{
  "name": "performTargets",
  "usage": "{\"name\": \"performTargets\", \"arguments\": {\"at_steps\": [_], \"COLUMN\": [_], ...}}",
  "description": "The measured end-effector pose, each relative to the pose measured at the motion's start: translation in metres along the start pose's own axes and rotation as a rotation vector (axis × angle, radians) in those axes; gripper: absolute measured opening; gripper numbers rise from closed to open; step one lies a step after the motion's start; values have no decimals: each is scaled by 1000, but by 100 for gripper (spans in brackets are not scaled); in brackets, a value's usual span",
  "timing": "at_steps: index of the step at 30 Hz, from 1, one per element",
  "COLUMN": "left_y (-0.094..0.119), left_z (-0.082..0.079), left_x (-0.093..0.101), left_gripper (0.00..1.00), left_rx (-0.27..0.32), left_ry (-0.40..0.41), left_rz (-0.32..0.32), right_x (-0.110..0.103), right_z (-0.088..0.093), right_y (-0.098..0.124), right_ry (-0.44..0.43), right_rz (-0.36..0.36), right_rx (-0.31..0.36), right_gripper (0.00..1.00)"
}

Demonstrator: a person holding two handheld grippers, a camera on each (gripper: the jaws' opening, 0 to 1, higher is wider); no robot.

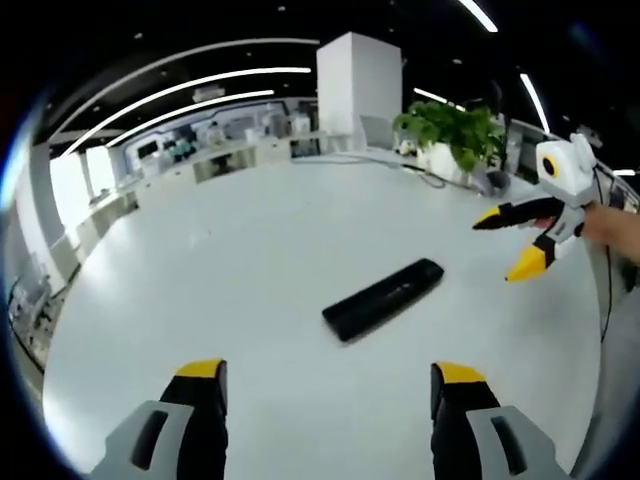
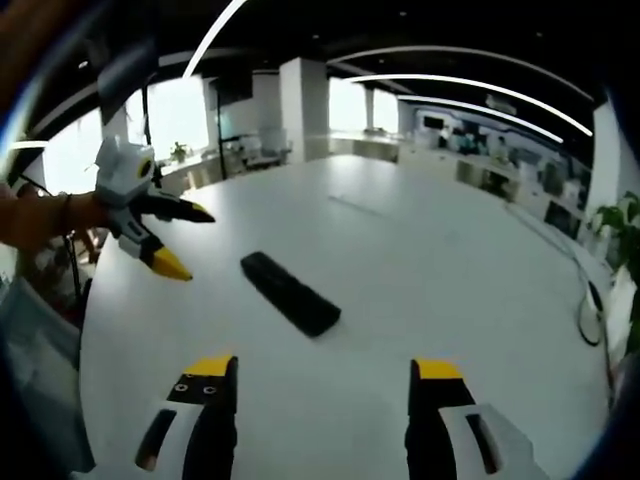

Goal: Press the specified remote control buttons in sequence, fully releasing each button before pressing the next.

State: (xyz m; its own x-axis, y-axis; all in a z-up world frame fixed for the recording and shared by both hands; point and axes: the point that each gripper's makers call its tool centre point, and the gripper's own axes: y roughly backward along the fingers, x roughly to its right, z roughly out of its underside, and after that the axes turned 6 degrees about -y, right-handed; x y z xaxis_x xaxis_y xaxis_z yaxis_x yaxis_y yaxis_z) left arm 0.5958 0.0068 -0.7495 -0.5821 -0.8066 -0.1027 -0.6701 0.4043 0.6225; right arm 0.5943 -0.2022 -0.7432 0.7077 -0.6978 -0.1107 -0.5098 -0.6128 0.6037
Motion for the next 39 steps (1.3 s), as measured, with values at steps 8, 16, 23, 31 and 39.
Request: {"name": "performTargets", "arguments": {"at_steps": [8, 16, 23, 31, 39], "left_y": [-10, -15, -20, -25, -29], "left_z": [4, 1, -1, -2, -6], "left_x": [4, 6, 6, 9, 7], "left_gripper": [86, 86, 84, 83, 83], "left_rx": [-5, 1, 4, -1, 15], "left_ry": [-1, -41, -84, -110, -121], "left_rz": [44, 87, 111, 138, 179], "right_x": [3, 9, 11, 11, 13], "right_z": [4, 3, 3, 4, -1], "right_y": [-9, -13, -18, -25, -29], "right_ry": [19, 37, 61, 84, 89], "right_rz": [-14, -29, -55, -76, -103], "right_rx": [-20, -26, -37, -50, -47], "right_gripper": [67, 66, 65, 64, 62]}}
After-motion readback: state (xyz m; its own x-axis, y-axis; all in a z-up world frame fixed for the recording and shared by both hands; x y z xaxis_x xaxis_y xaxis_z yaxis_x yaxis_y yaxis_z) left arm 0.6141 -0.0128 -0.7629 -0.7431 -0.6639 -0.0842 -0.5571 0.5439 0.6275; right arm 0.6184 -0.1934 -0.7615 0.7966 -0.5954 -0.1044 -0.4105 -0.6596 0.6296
